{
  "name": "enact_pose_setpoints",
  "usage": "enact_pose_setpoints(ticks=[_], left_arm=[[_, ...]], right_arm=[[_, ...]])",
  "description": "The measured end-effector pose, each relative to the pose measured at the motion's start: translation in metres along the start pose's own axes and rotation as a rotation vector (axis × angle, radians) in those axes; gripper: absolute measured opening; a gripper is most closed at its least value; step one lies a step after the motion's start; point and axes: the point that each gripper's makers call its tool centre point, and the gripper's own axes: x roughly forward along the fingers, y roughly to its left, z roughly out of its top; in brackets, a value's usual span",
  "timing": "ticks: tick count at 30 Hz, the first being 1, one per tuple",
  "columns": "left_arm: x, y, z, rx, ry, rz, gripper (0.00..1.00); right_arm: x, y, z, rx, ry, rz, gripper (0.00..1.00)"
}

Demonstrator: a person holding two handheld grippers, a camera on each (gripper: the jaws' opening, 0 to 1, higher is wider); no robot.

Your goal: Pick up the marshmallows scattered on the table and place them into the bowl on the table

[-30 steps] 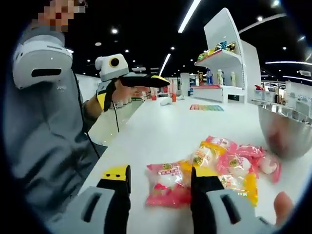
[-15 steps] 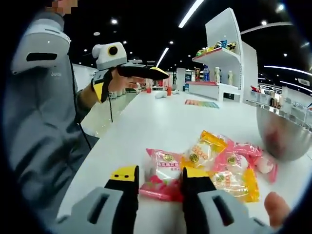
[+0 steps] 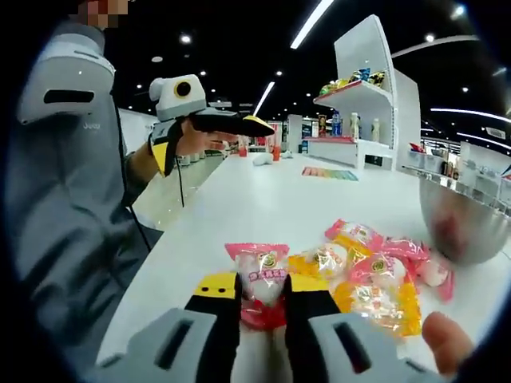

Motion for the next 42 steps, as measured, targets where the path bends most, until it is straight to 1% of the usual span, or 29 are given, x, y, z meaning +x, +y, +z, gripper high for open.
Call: enact_pose_setpoints(ticks=[2,5,8,11,15,20,25,27,30,32,35,39,42], left_arm=[[0.000,0.000,0.000,0.002,-0.001,-0.001,0.85],[0.000,0.000,-0.001,0.003,0.004,0.000,0.84],[0.000,0.000,-0.001,0.001,0.004,0.001,0.84],[0.000,0.000,0.001,-0.014,-0.009,-0.003,0.85],[0.000,0.002,-0.001,-0.010,0.000,0.009,0.85],[0.000,0.004,-0.002,-0.016,0.004,0.015,0.85],[-0.001,0.009,-0.002,-0.026,0.004,0.031,0.86],[0.000,0.013,-0.003,-0.027,0.008,0.045,0.87],[0.001,0.016,-0.003,-0.025,0.007,0.061,0.90],[0.001,0.017,-0.002,-0.032,0.000,0.060,0.90],[0.002,0.019,-0.001,-0.035,-0.006,0.069,0.92],[0.002,0.025,0.000,-0.045,-0.013,0.087,0.95],[0.002,0.029,0.001,-0.055,-0.022,0.099,0.95]], right_arm=[[0.000,0.000,0.001,0.015,-0.005,0.002,0.17],[0.001,0.000,-0.001,0.005,0.001,-0.005,0.17],[0.001,0.001,-0.001,-0.002,0.004,-0.005,0.16],[0.001,0.003,-0.001,0.000,0.004,-0.002,0.16],[0.000,0.005,0.000,0.007,0.002,0.002,0.16],[-0.006,0.009,0.009,0.017,-0.031,-0.002,0.16],[-0.020,0.012,0.020,0.032,-0.058,-0.022,0.16],[-0.028,0.012,0.029,0.032,-0.079,-0.044,0.16],[-0.042,0.005,0.036,0.030,-0.097,-0.078,0.16],[-0.051,0.002,0.040,0.025,-0.105,-0.098,0.16],[-0.067,-0.001,0.045,0.009,-0.114,-0.133,0.16],[-0.082,-0.002,0.052,-0.008,-0.121,-0.174,0.16],[-0.095,-0.001,0.057,-0.018,-0.125,-0.215,0.16]])
